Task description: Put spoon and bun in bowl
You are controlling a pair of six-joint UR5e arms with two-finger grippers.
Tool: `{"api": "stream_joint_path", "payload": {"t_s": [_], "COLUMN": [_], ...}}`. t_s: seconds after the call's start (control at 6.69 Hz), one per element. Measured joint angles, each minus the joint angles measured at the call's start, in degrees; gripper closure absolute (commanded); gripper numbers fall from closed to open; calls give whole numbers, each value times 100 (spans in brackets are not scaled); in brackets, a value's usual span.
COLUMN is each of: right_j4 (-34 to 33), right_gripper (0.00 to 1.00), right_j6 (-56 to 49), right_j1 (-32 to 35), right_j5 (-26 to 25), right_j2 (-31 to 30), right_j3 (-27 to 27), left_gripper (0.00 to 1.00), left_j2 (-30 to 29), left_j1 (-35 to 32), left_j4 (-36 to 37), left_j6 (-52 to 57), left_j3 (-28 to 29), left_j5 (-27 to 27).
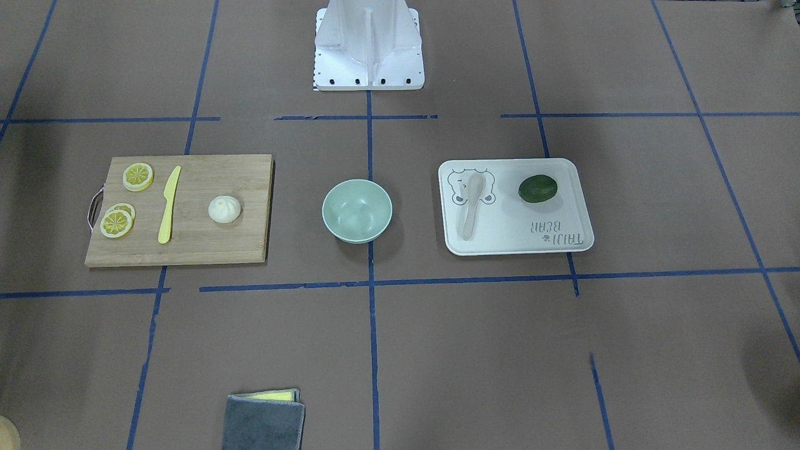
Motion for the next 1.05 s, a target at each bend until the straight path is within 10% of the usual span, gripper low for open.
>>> {"api": "stream_joint_path", "payload": {"t_s": [0.6, 1.05], "right_j4": [16, 419], "right_gripper": [0, 0], "right_j6": [2, 10], "right_j1": [-7, -48], "right_j5": [75, 332], "right_j2": [-22, -94], "right_j3": [1, 1], "left_gripper": [0, 1], "left_j2": [158, -1103], "left_j1": [1034, 3172], "left_j4": [-1460, -1983], "left_j6": [-444, -3368], "left_j3": [-90, -227], "left_j5": [-82, 388]}}
